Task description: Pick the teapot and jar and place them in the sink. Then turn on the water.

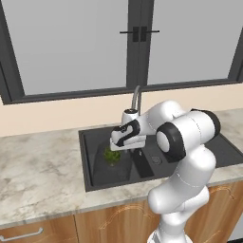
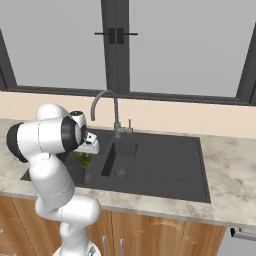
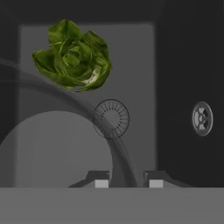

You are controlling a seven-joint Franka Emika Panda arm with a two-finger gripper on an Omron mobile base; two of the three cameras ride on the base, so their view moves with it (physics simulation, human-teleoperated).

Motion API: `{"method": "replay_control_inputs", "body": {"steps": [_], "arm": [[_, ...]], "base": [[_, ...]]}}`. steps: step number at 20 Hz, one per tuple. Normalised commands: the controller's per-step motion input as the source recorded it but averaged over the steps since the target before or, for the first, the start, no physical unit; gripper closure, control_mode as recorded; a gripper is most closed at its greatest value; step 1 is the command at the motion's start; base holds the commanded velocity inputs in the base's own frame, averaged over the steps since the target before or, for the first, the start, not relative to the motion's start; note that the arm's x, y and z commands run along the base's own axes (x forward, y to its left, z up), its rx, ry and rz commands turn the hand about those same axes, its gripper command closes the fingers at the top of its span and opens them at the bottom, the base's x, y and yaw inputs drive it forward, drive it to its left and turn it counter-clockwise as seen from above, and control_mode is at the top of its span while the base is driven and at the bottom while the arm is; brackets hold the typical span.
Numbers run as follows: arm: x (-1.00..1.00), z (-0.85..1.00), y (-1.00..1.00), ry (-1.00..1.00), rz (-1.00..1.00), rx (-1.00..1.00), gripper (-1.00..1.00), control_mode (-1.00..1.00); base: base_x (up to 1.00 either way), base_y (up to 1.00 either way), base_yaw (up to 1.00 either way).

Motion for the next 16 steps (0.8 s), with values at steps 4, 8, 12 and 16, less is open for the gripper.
{"method": "replay_control_inputs", "body": {"steps": [4, 8, 12, 16], "arm": [[0.0, 0.0, 0.0, 0.0, 0.0, 0.0, -1.0, -1.0], [0.0, 0.0, 0.01, 0.01, 0.0, 0.0, -1.0, -1.0], [0.0, 0.0, 0.0, 0.0, 0.0, 0.0, -1.0, -1.0], [-0.03, 0.31, 0.0, -0.02, 0.0, 0.0, -1.0, -1.0]], "base": [[0.0, 0.0, 0.0], [0.0, 0.0, 0.0], [0.0, 0.0, 0.0], [0.0, 0.0, 0.0]]}}
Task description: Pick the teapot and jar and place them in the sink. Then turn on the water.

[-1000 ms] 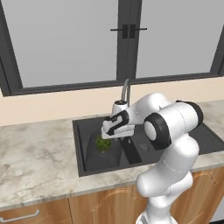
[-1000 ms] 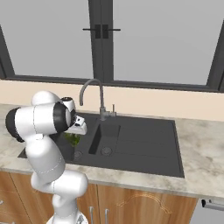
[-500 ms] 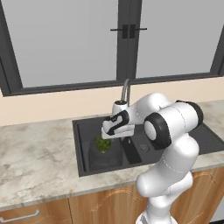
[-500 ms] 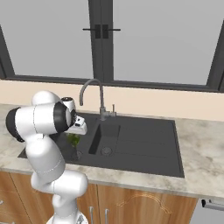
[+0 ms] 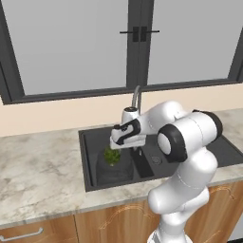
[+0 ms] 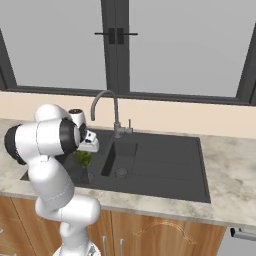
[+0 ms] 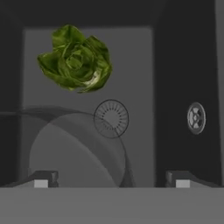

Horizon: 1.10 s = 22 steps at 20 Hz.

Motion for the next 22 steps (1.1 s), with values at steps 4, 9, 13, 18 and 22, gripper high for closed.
{"method": "replay_control_inputs", "body": {"steps": [4, 9, 13, 18, 22], "arm": [[-0.17, 0.44, 0.0, -0.09, 0.0, 0.0, -1.0, -1.0], [-0.43, 0.56, -0.05, -0.08, 0.0, 0.0, -1.0, -1.0], [-0.57, 0.51, -0.23, -0.07, 0.0, 0.01, -1.0, -1.0], [-0.6, 0.49, -0.28, -0.04, 0.0, 0.03, -1.0, -1.0], [-0.58, 0.31, -0.22, -0.07, 0.0, 0.02, -1.0, -1.0]], "base": [[0.0, 0.0, 0.0], [0.0, 0.0, 0.0], [0.0, 0.0, 0.0], [0.0, 0.0, 0.0], [0.0, 0.0, 0.0]]}}
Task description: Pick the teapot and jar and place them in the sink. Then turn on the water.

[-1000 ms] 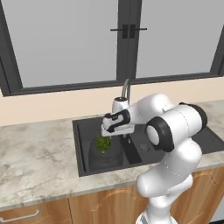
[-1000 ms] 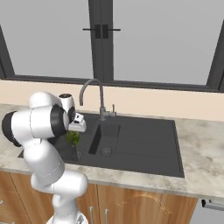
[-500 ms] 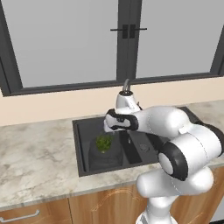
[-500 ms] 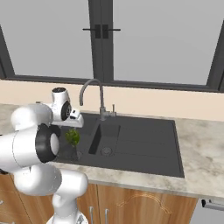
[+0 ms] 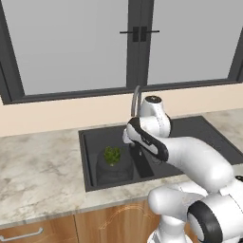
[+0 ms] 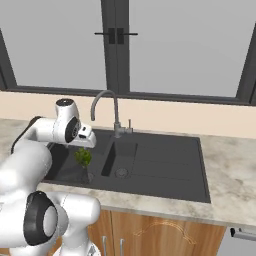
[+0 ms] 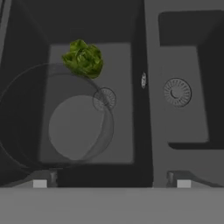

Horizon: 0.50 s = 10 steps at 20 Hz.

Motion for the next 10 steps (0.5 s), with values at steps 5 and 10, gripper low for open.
{"method": "replay_control_inputs", "body": {"steps": [5, 10], "arm": [[-0.54, 0.38, -0.06, -0.04, 0.0, 0.0, -1.0, -1.0], [-0.44, 0.48, -0.01, 0.0, 0.0, 0.0, -1.0, -1.0]], "base": [[0.0, 0.0, 0.0], [0.0, 0.0, 0.0]]}}
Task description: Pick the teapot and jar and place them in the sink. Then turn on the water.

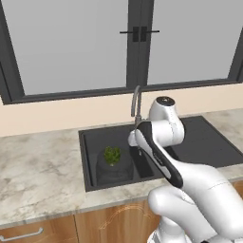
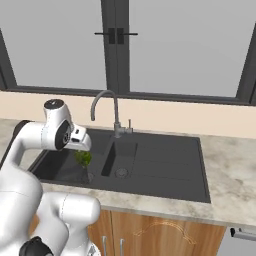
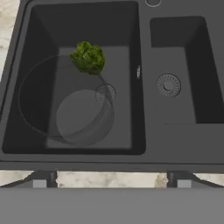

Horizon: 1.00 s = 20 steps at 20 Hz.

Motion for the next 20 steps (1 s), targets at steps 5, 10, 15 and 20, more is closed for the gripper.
{"method": "replay_control_inputs", "body": {"steps": [5, 10, 15, 20], "arm": [[-0.32, 0.21, -0.38, -0.01, 0.0, 0.0, -1.0, -1.0], [-0.38, 0.37, -0.31, 0.0, 0.0, 0.0, -1.0, -1.0], [-0.27, 0.3, -0.16, 0.0, 0.0, 0.0, -1.0, -1.0], [-0.05, 0.1, 0.0, 0.0, 0.0, 0.0, -1.0, 1.0]], "base": [[0.0, 0.0, 0.0], [0.0, 0.0, 0.0], [0.0, 0.0, 0.0], [-0.3, 0.0, -0.03]]}}
